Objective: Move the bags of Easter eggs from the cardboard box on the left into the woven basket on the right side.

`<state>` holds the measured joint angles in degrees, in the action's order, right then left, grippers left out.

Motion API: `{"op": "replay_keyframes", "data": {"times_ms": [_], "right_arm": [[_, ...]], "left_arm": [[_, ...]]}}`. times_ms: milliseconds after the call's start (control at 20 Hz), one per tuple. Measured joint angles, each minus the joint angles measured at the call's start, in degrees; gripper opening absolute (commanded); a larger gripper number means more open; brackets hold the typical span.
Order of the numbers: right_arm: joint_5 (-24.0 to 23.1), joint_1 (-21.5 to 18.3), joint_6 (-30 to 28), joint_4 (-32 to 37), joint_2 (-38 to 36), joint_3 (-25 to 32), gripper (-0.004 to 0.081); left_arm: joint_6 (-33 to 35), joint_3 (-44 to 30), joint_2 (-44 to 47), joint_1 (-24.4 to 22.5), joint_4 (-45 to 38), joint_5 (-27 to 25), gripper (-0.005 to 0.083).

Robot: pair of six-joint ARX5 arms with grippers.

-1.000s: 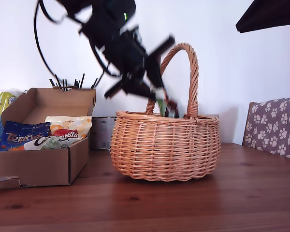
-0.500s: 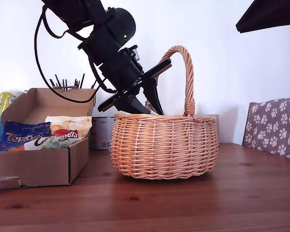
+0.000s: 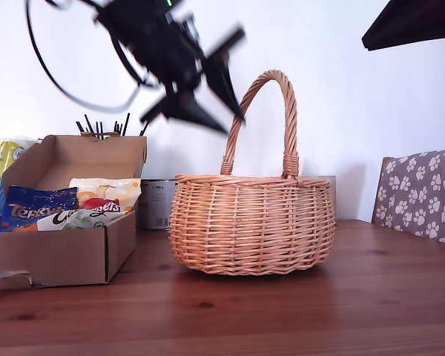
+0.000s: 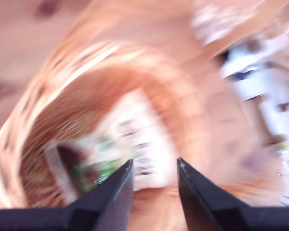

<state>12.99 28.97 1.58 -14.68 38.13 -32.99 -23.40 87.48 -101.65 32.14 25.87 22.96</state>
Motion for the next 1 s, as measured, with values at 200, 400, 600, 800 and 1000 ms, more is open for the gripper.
{"op": "replay_keyframes", "data": {"times_ms": [200, 400, 600, 800, 1000], "right_arm": [[0.0, 0.0, 0.0, 0.0, -0.02, 0.0, -0.0012], [0.0, 0.0, 0.0, 0.0, -0.02, 0.0, -0.0012], [0.0, 0.0, 0.02, -0.02, 0.0, 0.0, -0.0012], [0.0, 0.0, 0.0, -0.04, 0.0, 0.0, -0.0012], [0.0, 0.0, 0.0, -0.11, -0.02, 0.0, -0.0012]], "left_arm": [[4.15, 0.15, 6.16, -1.77, 4.98, -0.2, 0.0122], [15.96, 0.15, 7.23, -4.61, 17.33, -9.05, -0.0021], [31.91, 0.15, 7.5, -8.57, 27.87, -20.02, -0.0022], [52.72, 0.15, 7.56, -13.9, 31.45, -20.2, -0.0022], [55.45, 0.15, 7.56, -21.55, 29.77, -11.74, 0.0312]]}}
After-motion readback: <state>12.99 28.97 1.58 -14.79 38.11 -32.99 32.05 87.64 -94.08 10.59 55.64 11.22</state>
